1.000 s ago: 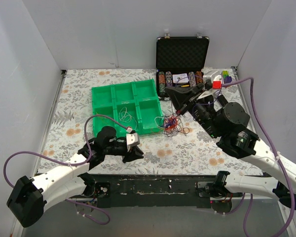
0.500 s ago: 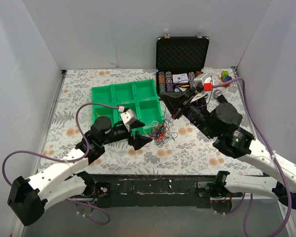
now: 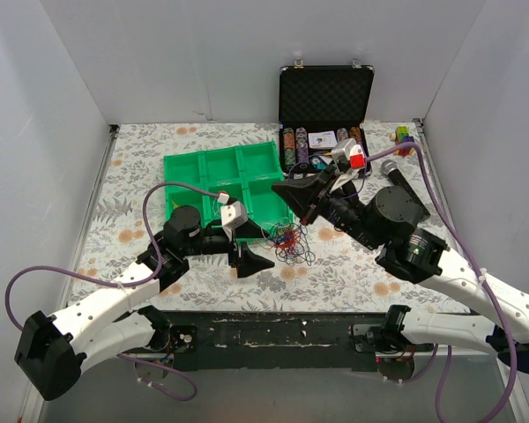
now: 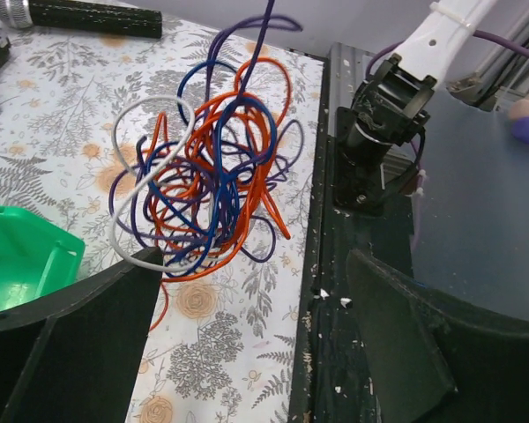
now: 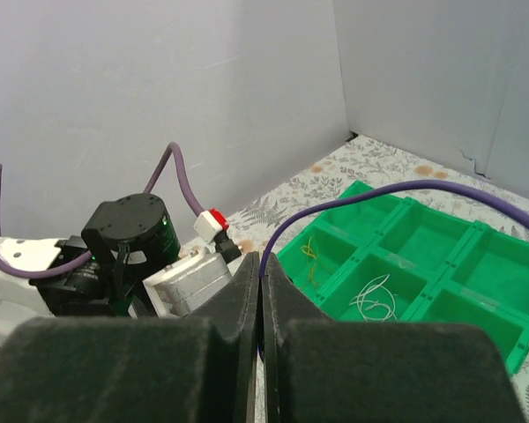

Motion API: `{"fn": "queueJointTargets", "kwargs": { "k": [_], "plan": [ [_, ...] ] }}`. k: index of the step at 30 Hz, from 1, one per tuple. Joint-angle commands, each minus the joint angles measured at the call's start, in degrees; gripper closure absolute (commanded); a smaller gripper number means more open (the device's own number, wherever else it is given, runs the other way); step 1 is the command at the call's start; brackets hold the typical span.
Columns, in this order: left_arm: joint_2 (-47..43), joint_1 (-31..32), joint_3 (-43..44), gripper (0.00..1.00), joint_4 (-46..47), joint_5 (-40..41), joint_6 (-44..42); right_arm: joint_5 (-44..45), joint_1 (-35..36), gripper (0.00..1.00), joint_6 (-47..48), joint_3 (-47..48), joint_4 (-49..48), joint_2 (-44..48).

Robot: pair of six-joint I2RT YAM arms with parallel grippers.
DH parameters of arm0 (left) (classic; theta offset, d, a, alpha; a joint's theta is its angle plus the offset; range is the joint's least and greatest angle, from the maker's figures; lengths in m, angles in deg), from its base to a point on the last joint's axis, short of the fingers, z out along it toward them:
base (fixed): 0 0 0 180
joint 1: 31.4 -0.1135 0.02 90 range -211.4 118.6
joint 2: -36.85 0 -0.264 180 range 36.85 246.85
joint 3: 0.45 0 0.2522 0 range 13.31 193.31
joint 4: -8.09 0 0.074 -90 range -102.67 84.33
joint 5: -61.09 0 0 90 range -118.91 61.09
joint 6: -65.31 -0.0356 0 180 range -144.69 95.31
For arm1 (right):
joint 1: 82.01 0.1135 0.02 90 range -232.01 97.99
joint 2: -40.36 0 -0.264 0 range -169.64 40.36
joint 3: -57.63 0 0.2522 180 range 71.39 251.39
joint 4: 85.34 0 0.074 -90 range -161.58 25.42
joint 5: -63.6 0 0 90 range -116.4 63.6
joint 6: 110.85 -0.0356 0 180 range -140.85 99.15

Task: Untangle the cables
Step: Untie the cable.

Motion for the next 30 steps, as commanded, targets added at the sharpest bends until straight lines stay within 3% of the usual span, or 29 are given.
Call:
{"fn": "queueJointTargets", "kwargs": {
  "k": [1, 5, 8, 10, 14, 17, 21, 24, 28, 30],
  "plan": [
    [-0.4, -0.2, 3.1, 0.12, -1.3, -4.6, 0.7, -2.4, -0.2, 0.99, -1.6, -1.0, -3.1, 0.3],
    [-0.6, -0.3, 3.1, 0.11, -1.1, -1.3, 1.0, -3.1, -0.2, 0.99, -1.7, -1.0, -2.9, 0.3],
    [-0.7, -0.2, 2.0, 0.17, -0.9, -0.7, -0.3, -3.4, -0.2, 0.99, -1.8, -0.5, -2.9, -0.2],
    [-0.4, -0.3, 1.3, 0.28, -1.4, -2.3, -2.5, -3.5, -0.2, 0.99, -1.8, 0.0, -2.9, -0.3],
    [-0.4, -0.3, 0.8, 0.73, -2.1, -3.2, -4.4, -3.5, -0.2, 0.99, -1.8, 0.6, -2.9, -0.4],
    [-0.6, -0.2, 0.9, 0.9, -3.0, -2.8, -5.6, -3.1, -0.2, 0.99, -1.3, 0.9, -2.4, -0.1],
    [-0.7, -0.3, 1.1, 1.0, -3.1, -3.3, -5.8, -2.5, -0.2, 0.99, -1.0, 1.3, -2.4, 0.3],
    [-0.6, -0.3, 1.1, 1.0, -3.7, -4.3, -6.5, -2.0, -0.2, 0.99, -0.4, 2.1, -1.9, 0.3],
    [-1.3, -0.1, 0.8, 1.0, -7.3, -4.8, -12.2, 1.2, -0.2, 0.99, 2.1, 4.6, -0.3, 1.1],
    [-1.5, 0.2, 0.5, 1.0, -11.6, -4.5, -19.4, 2.9, -0.3, 0.99, 3.7, 7.1, 0.7, 1.1]
  ]
}}
